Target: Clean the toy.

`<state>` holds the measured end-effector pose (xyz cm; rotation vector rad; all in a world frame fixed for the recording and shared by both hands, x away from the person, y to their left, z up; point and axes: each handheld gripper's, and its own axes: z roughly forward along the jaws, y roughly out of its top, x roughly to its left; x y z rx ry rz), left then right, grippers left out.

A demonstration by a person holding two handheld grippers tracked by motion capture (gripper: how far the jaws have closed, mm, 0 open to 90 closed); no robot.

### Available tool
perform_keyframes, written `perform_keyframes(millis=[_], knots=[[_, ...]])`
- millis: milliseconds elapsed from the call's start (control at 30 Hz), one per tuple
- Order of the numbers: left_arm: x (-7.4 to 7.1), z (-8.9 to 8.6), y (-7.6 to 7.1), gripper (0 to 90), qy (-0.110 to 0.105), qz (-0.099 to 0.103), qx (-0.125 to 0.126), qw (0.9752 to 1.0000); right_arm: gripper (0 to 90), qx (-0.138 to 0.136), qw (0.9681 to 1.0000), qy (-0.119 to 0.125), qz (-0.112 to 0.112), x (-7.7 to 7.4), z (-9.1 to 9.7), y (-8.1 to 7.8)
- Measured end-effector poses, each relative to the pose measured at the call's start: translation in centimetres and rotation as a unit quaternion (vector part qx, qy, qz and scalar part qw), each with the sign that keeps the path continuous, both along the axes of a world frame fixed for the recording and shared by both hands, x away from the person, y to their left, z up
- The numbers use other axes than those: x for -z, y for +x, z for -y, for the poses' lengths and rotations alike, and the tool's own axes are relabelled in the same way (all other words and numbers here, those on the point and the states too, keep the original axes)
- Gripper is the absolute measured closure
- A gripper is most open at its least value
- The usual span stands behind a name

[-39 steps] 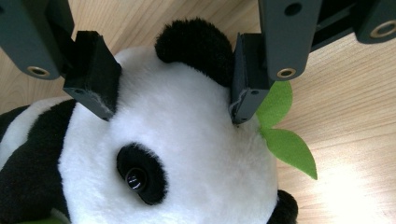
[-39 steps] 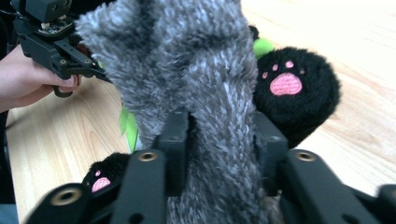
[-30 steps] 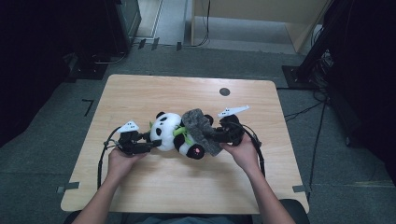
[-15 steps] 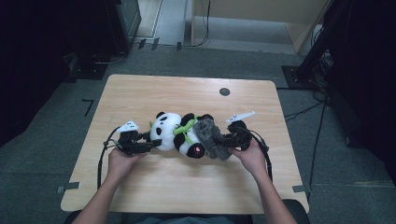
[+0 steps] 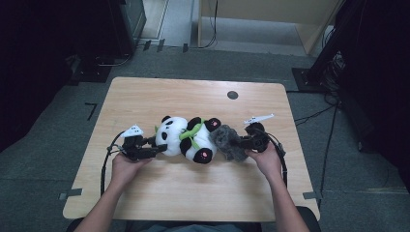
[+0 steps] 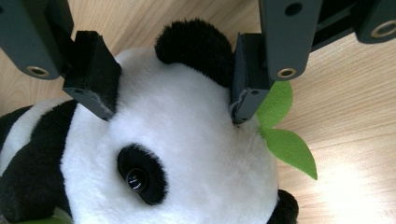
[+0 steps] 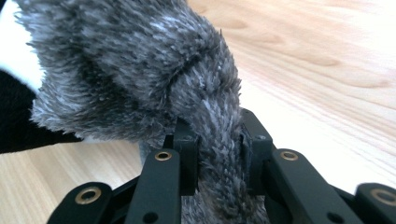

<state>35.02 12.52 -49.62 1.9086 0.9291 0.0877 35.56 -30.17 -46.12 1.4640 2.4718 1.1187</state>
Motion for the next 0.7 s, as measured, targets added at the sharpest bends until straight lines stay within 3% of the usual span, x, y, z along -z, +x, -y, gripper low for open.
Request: perform_keyframes(millis=[167,300,533,700], knots=[[0.0,0.0,0.0,40.6,0.000,-0.001,0.000,1.0000,75.4,-0.018,0.9992,0.036,0.007,-0.8,0.9,-0.1],[-0.1,0.1,0.0,41.4,0.001,-0.003,-0.004,1.0000,75.5,-0.032,0.9962,0.075,0.030,-2.4,0.6,-0.6],[-0.8,0.5,-0.4,42.1,-0.003,-0.012,-0.018,0.9998,75.3,-0.047,0.9949,0.062,0.064,-6.4,-1.5,-1.6],[-0.8,0.5,-0.4,42.1,-0.002,-0.012,-0.018,0.9998,75.2,-0.056,0.9949,0.064,0.054,-9.1,-3.4,-1.3]])
